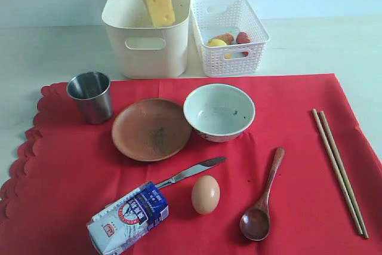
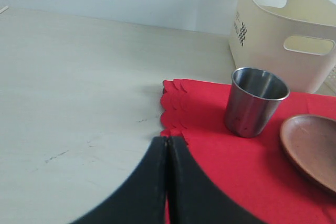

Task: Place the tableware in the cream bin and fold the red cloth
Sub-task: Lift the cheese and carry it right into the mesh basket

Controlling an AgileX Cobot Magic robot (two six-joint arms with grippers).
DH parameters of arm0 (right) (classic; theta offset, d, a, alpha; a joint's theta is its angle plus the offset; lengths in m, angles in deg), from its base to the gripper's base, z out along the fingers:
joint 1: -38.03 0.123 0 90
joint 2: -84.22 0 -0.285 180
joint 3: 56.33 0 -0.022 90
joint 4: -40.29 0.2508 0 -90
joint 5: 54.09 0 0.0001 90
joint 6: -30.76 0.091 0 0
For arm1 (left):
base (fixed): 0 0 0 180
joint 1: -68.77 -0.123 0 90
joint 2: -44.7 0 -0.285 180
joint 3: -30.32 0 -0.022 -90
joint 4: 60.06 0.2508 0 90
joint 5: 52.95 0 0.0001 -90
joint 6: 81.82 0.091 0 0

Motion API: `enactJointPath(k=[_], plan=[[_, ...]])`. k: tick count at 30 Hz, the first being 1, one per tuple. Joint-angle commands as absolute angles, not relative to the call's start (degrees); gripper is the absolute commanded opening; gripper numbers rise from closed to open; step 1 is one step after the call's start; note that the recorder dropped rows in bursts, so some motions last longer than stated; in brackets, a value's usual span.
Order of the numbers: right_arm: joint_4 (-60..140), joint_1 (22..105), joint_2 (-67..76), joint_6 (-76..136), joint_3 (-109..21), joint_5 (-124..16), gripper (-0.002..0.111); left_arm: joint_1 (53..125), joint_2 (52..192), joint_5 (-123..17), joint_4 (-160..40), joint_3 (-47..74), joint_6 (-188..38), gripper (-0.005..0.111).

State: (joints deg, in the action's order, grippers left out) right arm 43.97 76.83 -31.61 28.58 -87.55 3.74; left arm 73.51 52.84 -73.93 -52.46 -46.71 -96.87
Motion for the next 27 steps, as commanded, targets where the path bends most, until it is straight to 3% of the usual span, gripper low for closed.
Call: enactJointPath(k=[1,15,27], plan=[[43.71,72.51,-30.88,27.35,-87.5,3.15,0.0,73.42,52.49,-73.67,-52.87,-46.9,-96.84,0.0],[44.72,60.31,-31.36,25.34,-78.57,-8.06,0.0,73.42,52.49,-73.67,-52.87,-46.9,-96.84,0.0],[43.68,57.55,-40.37,23.89,-78.54,-22.12,0.0,73.42,52.49,-73.67,-52.87,-46.9,-96.84,0.0]])
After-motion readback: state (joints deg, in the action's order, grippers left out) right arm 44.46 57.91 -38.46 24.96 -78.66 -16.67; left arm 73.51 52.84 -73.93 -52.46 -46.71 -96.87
